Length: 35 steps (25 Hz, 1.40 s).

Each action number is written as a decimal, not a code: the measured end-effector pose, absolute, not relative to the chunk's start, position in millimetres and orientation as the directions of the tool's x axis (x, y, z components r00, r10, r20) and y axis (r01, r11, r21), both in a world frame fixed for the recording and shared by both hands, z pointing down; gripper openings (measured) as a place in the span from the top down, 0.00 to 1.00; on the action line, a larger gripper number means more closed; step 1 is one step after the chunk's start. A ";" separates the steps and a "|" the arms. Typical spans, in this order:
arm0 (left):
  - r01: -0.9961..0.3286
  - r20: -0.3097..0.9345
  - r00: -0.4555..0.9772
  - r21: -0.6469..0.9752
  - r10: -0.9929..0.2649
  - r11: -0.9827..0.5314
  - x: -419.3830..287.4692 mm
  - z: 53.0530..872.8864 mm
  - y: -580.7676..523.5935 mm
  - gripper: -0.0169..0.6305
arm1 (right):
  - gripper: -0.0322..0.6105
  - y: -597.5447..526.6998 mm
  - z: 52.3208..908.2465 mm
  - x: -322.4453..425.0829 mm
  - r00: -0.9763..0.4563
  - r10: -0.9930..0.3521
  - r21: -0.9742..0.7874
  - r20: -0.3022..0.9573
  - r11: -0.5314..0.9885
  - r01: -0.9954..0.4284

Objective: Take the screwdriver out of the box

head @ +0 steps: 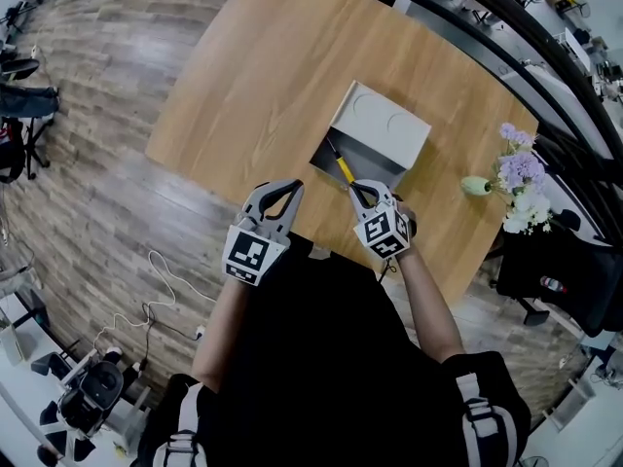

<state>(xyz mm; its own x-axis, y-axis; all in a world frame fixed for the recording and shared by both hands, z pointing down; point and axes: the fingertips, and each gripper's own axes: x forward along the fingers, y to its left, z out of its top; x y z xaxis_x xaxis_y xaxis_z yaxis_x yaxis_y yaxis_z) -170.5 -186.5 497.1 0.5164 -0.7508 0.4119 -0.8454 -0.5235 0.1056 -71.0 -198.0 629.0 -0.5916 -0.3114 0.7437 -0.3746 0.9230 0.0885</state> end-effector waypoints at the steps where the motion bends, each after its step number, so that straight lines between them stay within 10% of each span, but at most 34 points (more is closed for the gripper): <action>1: -0.839 0.412 0.526 0.108 -0.744 -0.533 -171.7 497.9 -188.7 0.94 | 0.91 -200.4 629.7 -72.6 -0.578 -0.319 0.102 0.751 0.921 -0.376; 35: -0.661 0.412 0.719 0.158 -0.559 -0.733 -184.3 526.3 -237.3 0.94 | 0.91 -237.3 707.6 -92.8 -0.387 -0.242 -0.066 0.890 0.770 -0.634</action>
<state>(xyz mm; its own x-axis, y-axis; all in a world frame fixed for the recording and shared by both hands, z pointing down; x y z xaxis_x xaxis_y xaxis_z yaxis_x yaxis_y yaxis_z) -184.3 -237.3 526.3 0.7192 -0.5592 0.4124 -0.6610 -0.7335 0.1582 -92.8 -237.3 707.6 -0.3870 -0.2421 0.8897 -0.6344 0.7702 -0.0663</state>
